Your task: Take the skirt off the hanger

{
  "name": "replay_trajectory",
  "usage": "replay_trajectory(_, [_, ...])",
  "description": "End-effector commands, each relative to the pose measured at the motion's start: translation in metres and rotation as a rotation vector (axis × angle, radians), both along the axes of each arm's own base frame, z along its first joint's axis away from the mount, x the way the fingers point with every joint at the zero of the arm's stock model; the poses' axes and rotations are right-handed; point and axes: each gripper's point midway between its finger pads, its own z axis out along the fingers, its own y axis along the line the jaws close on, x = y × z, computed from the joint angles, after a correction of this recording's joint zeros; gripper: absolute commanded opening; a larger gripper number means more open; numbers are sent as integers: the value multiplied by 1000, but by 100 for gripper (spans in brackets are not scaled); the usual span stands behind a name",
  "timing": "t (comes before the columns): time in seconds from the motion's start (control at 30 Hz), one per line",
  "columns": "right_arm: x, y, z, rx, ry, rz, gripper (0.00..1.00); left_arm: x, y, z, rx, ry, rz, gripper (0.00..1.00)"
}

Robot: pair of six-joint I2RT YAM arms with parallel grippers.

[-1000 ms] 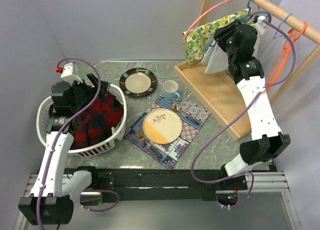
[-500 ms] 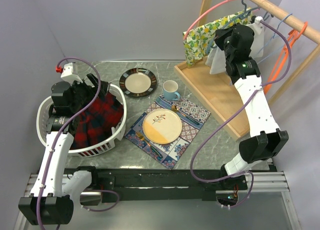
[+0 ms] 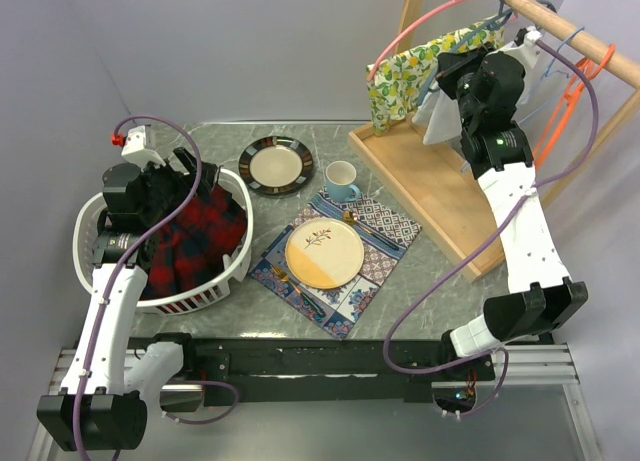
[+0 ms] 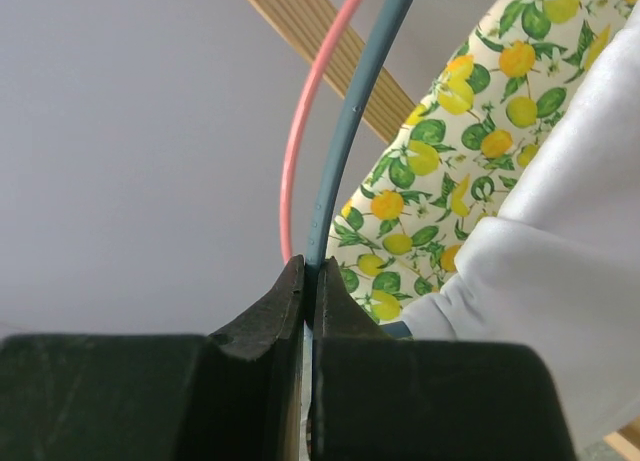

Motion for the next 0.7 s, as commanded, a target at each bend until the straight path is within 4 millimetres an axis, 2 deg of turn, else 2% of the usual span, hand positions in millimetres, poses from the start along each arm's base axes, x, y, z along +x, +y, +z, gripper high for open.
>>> replay_trajectory(0.0, [-28, -4, 62, -26, -181, -3, 0, -4, -4, 13, 2, -50, -20, 99])
replay_trajectory(0.13, [-33, 1, 59, -35, -168, 19, 0, -4, -4, 13, 2, -52, -22, 99])
replay_trajectory(0.3, [-53, 11, 60, -39, -164, 52, 0, -5, -5, 14, 5, -57, -27, 99])
replay_trajectory(0.33, [-55, 16, 51, -39, -143, 67, 0, -5, -4, 14, 5, -58, -25, 99])
replay_trajectory(0.4, [-71, 17, 53, -28, -156, 72, 0, -6, -4, 15, 6, -60, -26, 99])
replay_trajectory(0.43, [-73, 21, 42, -24, -131, 80, 0, -5, -4, 14, 7, -59, -24, 99])
replay_trajectory(0.5, [-86, 21, 39, 1, -124, 88, 0, -6, -4, 15, 5, -62, -25, 99])
replay_trajectory(0.53, [-87, 22, 28, 3, -92, 97, 0, -5, -4, 14, 4, -59, -27, 99])
replay_trajectory(0.6, [-103, 25, 30, 17, -105, 125, 0, -4, -6, 13, 2, -54, -31, 99])
replay_trajectory(0.67, [-112, 31, 18, 14, -80, 167, 0, -5, -10, 14, -1, -58, -55, 99])
